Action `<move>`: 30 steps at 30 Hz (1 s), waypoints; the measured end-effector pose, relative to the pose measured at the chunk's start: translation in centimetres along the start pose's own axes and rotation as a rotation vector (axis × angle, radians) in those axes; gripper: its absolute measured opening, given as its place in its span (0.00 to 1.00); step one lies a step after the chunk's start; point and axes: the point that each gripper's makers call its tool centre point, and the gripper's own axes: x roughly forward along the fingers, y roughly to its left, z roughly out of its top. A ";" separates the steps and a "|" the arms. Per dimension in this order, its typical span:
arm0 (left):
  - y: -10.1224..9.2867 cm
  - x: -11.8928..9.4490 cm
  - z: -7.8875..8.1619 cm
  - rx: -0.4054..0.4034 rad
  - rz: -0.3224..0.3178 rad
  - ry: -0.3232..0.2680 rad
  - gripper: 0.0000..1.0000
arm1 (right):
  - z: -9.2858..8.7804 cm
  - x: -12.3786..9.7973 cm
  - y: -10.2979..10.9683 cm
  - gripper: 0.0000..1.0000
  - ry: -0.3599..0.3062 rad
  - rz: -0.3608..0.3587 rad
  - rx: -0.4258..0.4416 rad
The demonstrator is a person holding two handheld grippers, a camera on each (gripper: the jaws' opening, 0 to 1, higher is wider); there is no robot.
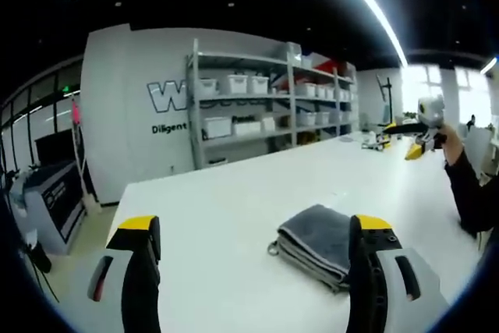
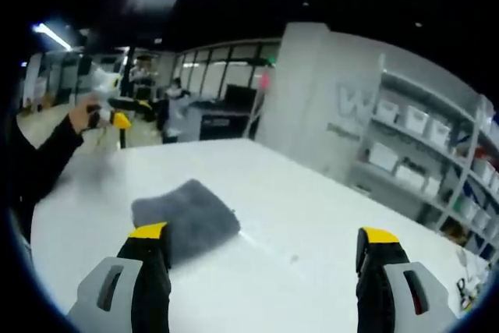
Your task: Open the folded towel by lifting each exposed corner and separating the folded layers until the towel lies flat within the target outline without major curled edges
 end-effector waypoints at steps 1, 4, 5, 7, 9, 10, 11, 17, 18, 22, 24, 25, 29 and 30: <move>0.1 0.0 -0.1 -0.003 0.000 0.004 0.98 | 0.0 0.1 -0.1 1.00 0.001 -0.002 0.001; 0.6 -0.1 0.0 -0.009 0.023 0.002 0.98 | 0.0 0.1 -0.2 1.00 -0.001 -0.009 0.005; 0.8 -0.2 0.2 -0.011 0.027 -0.003 0.98 | 0.0 0.1 -0.3 1.00 -0.003 -0.011 0.006; 0.9 -0.3 0.4 -0.019 0.026 -0.012 0.98 | 0.3 0.0 -0.7 1.00 -0.018 -0.029 0.005; 1.1 -0.2 0.3 -0.022 0.028 -0.013 0.98 | 0.4 -0.1 -1.7 0.99 -0.030 -0.062 0.029; 1.2 -0.1 0.1 -0.023 0.028 -0.009 0.98 | 0.3 0.0 -1.9 0.99 -0.030 -0.069 0.037; 1.1 0.1 0.0 -0.025 0.028 -0.007 0.98 | 0.1 0.0 -2.1 0.99 -0.028 -0.072 0.042; 0.3 0.8 -0.5 -0.021 0.009 0.011 0.98 | -0.3 0.6 -2.2 0.99 -0.022 -0.060 0.065; 0.2 0.9 -0.5 -0.020 0.007 0.012 0.98 | -0.2 0.7 -2.2 0.97 -0.026 -0.057 0.074; 0.2 1.1 -0.8 -0.018 0.007 0.019 0.98 | -0.2 1.5 -2.0 0.93 -0.034 -0.054 0.105; 0.1 1.1 -0.9 -0.019 0.007 0.023 0.98 | -0.4 1.7 -1.7 0.97 -0.023 -0.048 0.097; 0.1 1.0 -0.9 -0.020 0.006 0.022 0.98 | -0.4 1.7 -1.7 0.97 -0.020 -0.048 0.097; 0.0 0.9 -0.8 -0.022 0.002 0.018 0.97 | -0.2 1.4 -1.8 0.97 -0.027 -0.057 0.104; -0.1 0.8 -0.8 -0.020 0.001 0.017 0.97 | -0.1 1.3 -1.9 0.97 -0.029 -0.061 0.105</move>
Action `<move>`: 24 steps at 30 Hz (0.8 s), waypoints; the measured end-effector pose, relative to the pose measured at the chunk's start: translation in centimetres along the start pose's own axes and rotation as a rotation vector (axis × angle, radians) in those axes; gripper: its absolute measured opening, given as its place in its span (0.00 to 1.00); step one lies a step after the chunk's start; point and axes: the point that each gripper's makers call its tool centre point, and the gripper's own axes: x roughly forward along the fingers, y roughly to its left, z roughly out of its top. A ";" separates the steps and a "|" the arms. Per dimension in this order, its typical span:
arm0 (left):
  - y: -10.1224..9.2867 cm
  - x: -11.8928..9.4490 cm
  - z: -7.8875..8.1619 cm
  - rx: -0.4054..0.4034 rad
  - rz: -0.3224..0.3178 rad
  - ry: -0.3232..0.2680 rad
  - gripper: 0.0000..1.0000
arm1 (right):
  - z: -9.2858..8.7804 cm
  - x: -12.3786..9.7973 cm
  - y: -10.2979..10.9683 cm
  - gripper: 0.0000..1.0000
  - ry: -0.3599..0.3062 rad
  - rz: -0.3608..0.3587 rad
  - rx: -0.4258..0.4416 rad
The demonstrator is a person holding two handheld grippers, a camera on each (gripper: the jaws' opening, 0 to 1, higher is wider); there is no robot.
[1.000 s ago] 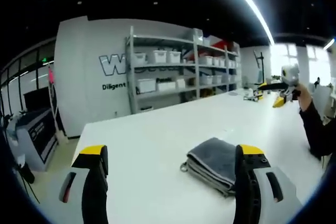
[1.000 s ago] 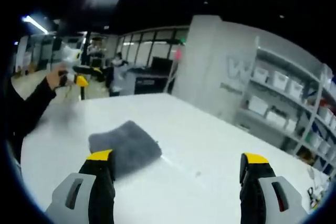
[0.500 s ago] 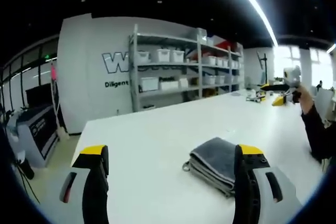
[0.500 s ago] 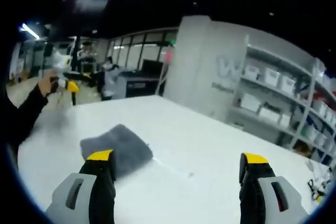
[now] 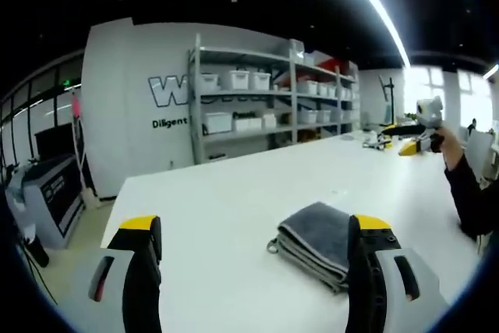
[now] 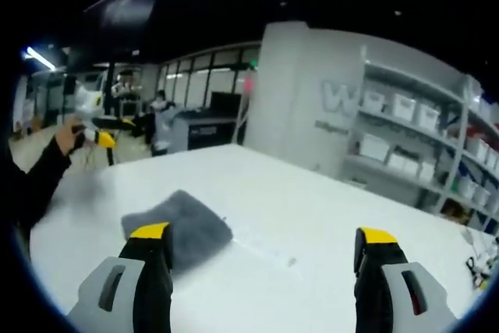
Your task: Open the folded towel by lifting each exposed corner and separating the folded layers until the towel lies flat within the target outline without major curled edges
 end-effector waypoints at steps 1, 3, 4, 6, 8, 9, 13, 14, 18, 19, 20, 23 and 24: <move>-0.1 -0.1 0.1 0.002 -0.001 -0.002 0.97 | 0.1 0.0 0.0 0.97 -0.001 -0.003 -0.001; -0.4 -0.1 0.3 0.003 -0.007 -0.009 0.97 | 0.2 -0.1 0.0 0.97 -0.006 -0.006 -0.004; -0.4 -0.1 0.3 0.001 -0.010 -0.012 0.97 | 0.2 0.0 0.0 0.97 -0.006 -0.007 -0.005; -0.3 0.0 0.2 -0.004 -0.010 -0.009 0.97 | 0.2 0.2 0.2 0.97 -0.001 -0.004 -0.010; 0.3 0.3 -0.1 -0.005 -0.005 -0.001 0.97 | 0.1 0.5 0.5 0.96 0.005 0.000 -0.021; 0.5 0.4 -0.2 -0.009 -0.001 0.001 0.97 | 0.1 0.7 0.6 0.96 0.007 0.002 -0.025; 0.6 1.1 -0.9 -0.021 -0.011 0.019 0.97 | 0.1 1.3 0.8 0.95 -0.004 0.007 -0.009; 0.7 1.4 -1.1 -0.042 -0.017 0.010 1.00 | -0.1 1.7 0.9 0.95 -0.006 0.018 0.021; 1.1 1.9 -1.8 -0.108 -0.035 0.014 0.99 | -1.1 2.4 0.2 0.95 0.015 0.009 0.051; 1.0 2.0 -2.0 -0.112 -0.041 0.018 0.99 | -1.1 2.3 0.1 0.95 0.015 0.004 0.057; 0.9 2.1 -2.1 -0.114 -0.043 0.020 0.97 | -0.9 2.2 0.0 0.95 0.010 0.000 0.063; 0.4 2.5 -2.7 -0.121 -0.051 0.034 0.97 | -0.9 2.2 -0.2 0.94 0.007 0.001 0.078; 0.3 2.6 -2.7 -0.127 -0.055 0.034 0.98 | -0.9 2.3 -0.2 0.94 0.007 0.002 0.082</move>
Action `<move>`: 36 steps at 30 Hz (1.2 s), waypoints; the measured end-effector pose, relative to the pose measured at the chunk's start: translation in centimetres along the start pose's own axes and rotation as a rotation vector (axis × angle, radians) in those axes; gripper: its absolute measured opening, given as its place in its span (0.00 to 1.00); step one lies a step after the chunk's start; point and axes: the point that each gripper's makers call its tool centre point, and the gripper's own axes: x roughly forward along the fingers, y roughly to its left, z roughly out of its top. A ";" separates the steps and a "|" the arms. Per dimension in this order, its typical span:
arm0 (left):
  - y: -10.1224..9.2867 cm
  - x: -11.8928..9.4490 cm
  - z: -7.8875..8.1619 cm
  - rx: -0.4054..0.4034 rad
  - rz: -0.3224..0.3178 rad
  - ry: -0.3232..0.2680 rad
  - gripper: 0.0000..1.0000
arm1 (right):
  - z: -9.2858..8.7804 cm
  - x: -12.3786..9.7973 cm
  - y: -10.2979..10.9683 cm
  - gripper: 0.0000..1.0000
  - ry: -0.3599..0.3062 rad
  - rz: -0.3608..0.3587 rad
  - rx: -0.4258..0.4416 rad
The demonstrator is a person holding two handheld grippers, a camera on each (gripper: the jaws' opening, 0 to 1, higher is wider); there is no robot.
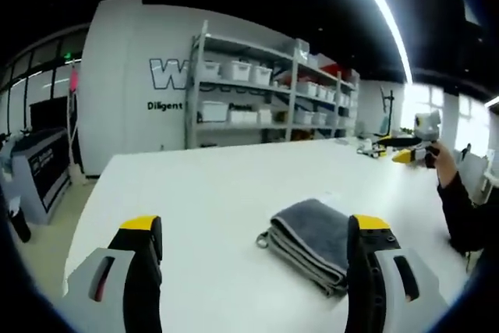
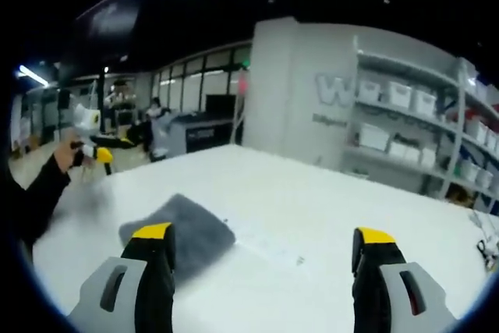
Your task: Open the folded towel by lifting each exposed corner and separating the folded layers until the towel lies flat within the target outline without major curled edges
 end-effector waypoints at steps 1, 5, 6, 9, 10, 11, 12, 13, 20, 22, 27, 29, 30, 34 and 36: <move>-0.1 0.2 0.2 -0.029 -0.001 -0.022 1.00 | -0.1 0.1 0.0 0.94 0.000 0.002 0.005; -0.9 0.9 -0.4 -0.102 -0.045 -0.023 1.00 | -0.9 1.0 0.6 0.93 0.014 0.033 0.060; -1.0 1.0 -0.5 -0.108 -0.049 -0.022 1.00 | -1.1 1.2 0.8 0.93 0.017 0.042 0.070; -1.4 1.7 -1.2 -0.114 -0.050 -0.012 0.99 | -1.8 2.2 1.8 0.92 0.024 0.076 0.111; -1.6 2.0 -1.5 -0.121 -0.056 -0.003 0.99 | -2.0 2.6 1.9 0.92 0.032 0.085 0.119; -1.8 2.2 -1.8 -0.129 -0.065 0.003 0.99 | -2.4 2.9 2.2 0.92 0.042 0.091 0.125; -2.3 2.5 -2.0 -0.135 -0.079 0.007 0.99 | -2.6 3.2 2.5 0.92 0.048 0.096 0.127; -2.5 2.6 -2.3 -0.139 -0.087 0.015 0.99 | -2.8 3.3 2.6 0.92 0.052 0.098 0.128; -3.4 4.7 -6.0 -0.170 -0.124 0.113 0.98 | -5.4 5.5 5.0 0.90 0.114 0.158 0.185; -3.0 5.2 -6.9 -0.172 -0.114 0.134 0.97 | -5.8 5.6 5.3 0.90 0.126 0.160 0.182; -3.5 5.2 -7.6 -0.178 -0.122 0.153 0.96 | -5.9 5.5 5.1 0.90 0.128 0.156 0.186; -3.4 5.3 -7.6 -0.179 -0.124 0.155 0.95 | -6.0 5.5 5.1 0.90 0.130 0.153 0.188; -3.3 5.3 -7.7 -0.181 -0.124 0.156 0.95 | -6.1 5.6 4.9 0.90 0.132 0.152 0.190; -3.0 5.5 -7.9 -0.198 -0.128 0.160 0.94 | -6.5 5.7 4.7 0.90 0.141 0.153 0.199; -2.9 5.8 -8.1 -0.210 -0.129 0.162 0.94 | -6.7 6.3 4.3 0.90 0.151 0.157 0.209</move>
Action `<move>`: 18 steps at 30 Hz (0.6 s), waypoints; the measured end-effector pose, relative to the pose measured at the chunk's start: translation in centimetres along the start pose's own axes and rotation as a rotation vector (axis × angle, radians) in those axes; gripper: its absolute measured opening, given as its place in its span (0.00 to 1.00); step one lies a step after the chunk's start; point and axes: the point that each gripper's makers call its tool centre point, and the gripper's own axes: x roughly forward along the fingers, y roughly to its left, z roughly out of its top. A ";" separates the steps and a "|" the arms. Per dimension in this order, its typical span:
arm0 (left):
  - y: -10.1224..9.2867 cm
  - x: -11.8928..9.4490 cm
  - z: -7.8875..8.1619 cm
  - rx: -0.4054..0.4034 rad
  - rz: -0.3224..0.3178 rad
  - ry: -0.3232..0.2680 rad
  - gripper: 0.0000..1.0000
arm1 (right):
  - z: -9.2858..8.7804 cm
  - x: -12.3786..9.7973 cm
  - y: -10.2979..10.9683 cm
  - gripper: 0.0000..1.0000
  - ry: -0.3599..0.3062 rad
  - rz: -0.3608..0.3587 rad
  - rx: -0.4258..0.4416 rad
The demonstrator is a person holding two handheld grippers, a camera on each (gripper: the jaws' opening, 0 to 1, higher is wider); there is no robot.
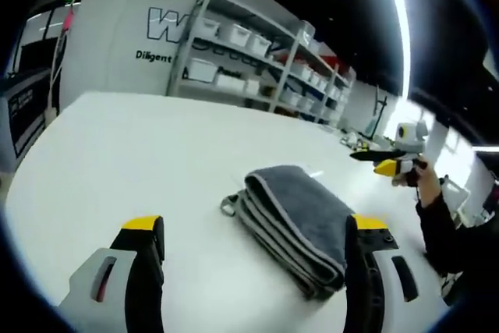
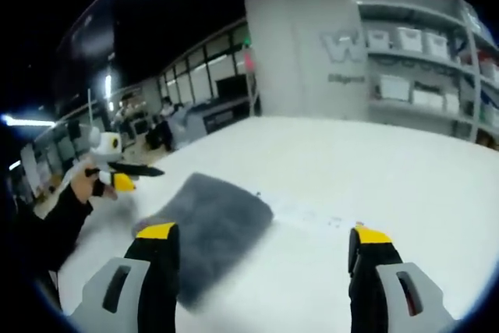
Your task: Open the folded towel by lifting each exposed corner and separating the folded layers until the towel lies flat within the target outline without major curled edges
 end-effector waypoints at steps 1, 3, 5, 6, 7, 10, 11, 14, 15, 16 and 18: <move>-0.2 0.1 -0.2 -0.012 -0.009 0.003 0.94 | -0.2 0.3 0.0 0.90 0.005 0.005 0.006; -0.7 0.5 -0.6 -0.038 -0.032 0.006 0.93 | -0.6 0.7 0.4 0.89 0.017 0.018 0.019; -1.0 0.9 -1.2 -0.040 -0.036 0.017 0.93 | -0.9 1.2 0.3 0.89 0.029 0.026 0.022; -1.0 1.0 -1.5 -0.037 -0.036 0.026 0.93 | -1.4 1.1 1.0 0.89 0.033 0.028 0.019; -0.7 1.0 -1.8 -0.039 -0.038 0.038 0.91 | -1.7 1.3 1.2 0.89 0.037 0.029 0.022; -0.9 1.2 -2.3 -0.060 -0.047 0.041 0.90 | -2.6 2.1 1.7 0.88 0.061 0.036 0.025; -1.0 1.3 -2.3 -0.063 -0.050 0.043 0.90 | -2.9 2.4 1.8 0.88 0.066 0.036 0.026; -1.2 1.6 -2.4 -0.066 -0.058 0.047 0.90 | -4.0 3.0 2.7 0.87 0.086 0.046 0.029; -1.3 1.8 -2.5 -0.068 -0.062 0.048 0.90 | -4.3 3.2 2.9 0.87 0.090 0.051 0.033; -1.4 1.9 -2.6 -0.074 -0.066 0.049 0.90 | -4.5 3.5 3.3 0.87 0.090 0.066 0.050; -1.6 2.2 -2.8 -0.081 -0.076 0.052 0.89 | -4.5 4.2 4.0 0.86 0.083 0.107 0.112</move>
